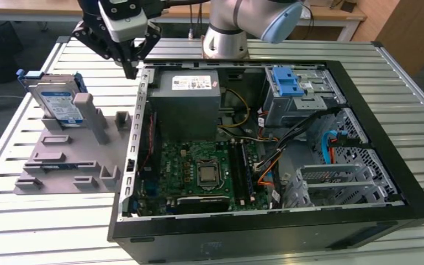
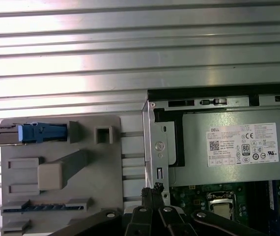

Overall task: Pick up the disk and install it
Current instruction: 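Reach for the disk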

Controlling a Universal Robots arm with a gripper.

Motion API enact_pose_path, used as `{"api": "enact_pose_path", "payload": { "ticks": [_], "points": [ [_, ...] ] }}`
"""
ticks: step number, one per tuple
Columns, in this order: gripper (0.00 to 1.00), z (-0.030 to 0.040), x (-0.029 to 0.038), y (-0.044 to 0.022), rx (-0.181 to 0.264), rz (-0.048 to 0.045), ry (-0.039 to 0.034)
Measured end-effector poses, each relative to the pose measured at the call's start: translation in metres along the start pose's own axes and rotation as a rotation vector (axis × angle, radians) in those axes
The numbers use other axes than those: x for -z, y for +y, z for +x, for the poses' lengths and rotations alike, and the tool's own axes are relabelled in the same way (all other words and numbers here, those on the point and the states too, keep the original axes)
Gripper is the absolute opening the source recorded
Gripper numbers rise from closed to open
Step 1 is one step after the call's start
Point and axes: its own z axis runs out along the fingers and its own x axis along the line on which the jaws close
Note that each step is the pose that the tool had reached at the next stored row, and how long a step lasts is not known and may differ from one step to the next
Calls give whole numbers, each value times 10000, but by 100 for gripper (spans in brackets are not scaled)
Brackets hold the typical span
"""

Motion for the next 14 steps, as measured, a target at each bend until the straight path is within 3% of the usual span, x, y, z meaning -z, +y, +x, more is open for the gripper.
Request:
{"api": "enact_pose_path", "payload": {
  "ticks": [14],
  "points": [
    [11,56,-20,-5,0,1,0]
  ]
}}
